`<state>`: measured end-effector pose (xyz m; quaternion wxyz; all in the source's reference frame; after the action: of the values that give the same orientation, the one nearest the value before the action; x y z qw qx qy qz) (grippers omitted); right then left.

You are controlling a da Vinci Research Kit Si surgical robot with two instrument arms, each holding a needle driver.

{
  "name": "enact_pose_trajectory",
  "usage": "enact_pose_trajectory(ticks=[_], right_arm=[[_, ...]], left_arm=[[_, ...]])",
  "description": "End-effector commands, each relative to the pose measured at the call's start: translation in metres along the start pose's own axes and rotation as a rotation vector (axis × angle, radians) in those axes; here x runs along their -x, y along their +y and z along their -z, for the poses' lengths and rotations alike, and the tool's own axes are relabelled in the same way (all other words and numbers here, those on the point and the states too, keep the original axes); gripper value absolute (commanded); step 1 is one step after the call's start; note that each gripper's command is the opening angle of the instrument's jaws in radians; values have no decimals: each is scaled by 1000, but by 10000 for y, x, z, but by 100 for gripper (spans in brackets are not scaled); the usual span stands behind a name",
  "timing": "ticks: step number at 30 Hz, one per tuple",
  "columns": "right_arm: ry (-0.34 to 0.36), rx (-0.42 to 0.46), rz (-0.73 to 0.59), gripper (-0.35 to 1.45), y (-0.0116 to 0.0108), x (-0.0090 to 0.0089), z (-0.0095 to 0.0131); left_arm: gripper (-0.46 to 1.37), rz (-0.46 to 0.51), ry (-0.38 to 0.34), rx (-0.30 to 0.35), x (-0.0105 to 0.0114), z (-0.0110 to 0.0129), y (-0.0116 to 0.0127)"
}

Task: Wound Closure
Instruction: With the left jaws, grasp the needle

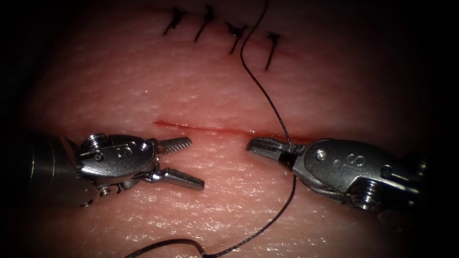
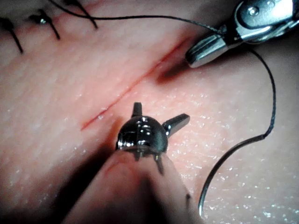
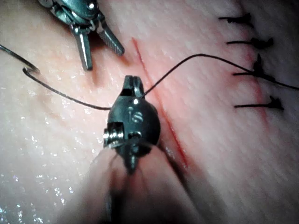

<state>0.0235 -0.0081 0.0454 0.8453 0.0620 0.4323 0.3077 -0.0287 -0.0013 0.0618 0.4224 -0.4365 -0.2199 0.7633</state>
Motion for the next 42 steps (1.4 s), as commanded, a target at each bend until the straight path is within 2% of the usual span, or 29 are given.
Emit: enact_pose_trajectory(ticks=[1, 17, 33, 42], right_arm=[[1, 3, 0, -35, 0, 0, 0], [-4, 1, 5, -35, 0, -1, 1], [10, 27, 27, -35, 14, 3, 9], [5, 52, 39, -35, 30, 0, 10]], left_arm=[[69, 0, 0, -4, 0, 0, 0], [70, 0, 0, -5, 0, 1, -1], [65, 5, 16, 1, -2, 2, 0], [62, 11, 41, 20, -5, 10, -1]])
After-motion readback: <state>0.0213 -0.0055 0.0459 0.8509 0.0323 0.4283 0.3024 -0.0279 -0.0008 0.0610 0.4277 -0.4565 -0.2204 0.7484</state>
